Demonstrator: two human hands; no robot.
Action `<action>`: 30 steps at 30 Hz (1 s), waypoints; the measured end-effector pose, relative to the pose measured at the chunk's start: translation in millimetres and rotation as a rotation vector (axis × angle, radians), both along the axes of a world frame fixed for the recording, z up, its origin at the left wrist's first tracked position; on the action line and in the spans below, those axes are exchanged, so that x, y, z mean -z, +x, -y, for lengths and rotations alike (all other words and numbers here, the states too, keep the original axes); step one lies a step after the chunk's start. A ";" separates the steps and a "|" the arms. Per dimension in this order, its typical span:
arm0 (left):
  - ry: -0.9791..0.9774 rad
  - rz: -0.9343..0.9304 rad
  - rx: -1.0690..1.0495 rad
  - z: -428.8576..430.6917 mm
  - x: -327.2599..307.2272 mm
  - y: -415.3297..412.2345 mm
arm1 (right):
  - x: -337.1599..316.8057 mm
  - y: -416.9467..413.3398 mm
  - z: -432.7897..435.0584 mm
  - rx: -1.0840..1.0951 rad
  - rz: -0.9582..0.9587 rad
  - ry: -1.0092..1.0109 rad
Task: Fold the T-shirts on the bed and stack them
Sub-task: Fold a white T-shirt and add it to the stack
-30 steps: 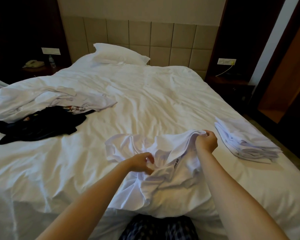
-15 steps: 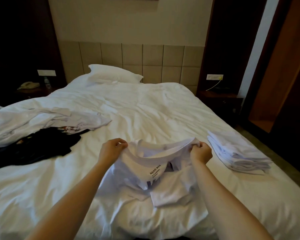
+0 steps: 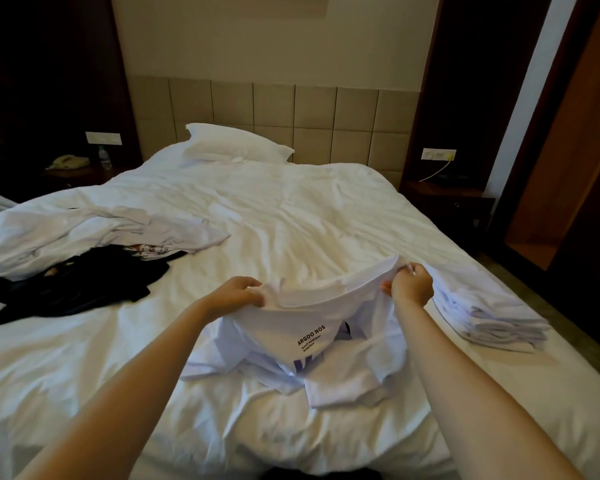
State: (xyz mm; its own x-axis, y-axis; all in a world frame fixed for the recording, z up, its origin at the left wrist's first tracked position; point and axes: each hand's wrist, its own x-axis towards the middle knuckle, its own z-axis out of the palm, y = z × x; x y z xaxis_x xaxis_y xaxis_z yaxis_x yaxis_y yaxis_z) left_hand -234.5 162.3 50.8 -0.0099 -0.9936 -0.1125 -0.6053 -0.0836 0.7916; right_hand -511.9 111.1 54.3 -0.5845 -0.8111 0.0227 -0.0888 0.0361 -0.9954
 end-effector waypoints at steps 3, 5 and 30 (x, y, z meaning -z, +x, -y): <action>-0.100 0.041 -0.036 1.9 -6.5 5.9 | -4.9 -5.0 2.1 0.017 0.092 -0.020; -0.223 -0.049 -0.147 4.9 -9.9 7.7 | -8.3 -5.2 3.2 0.015 0.140 -0.030; -0.047 0.256 0.003 189.6 -4.3 61.0 | 36.9 11.4 184.8 -0.069 -0.147 0.111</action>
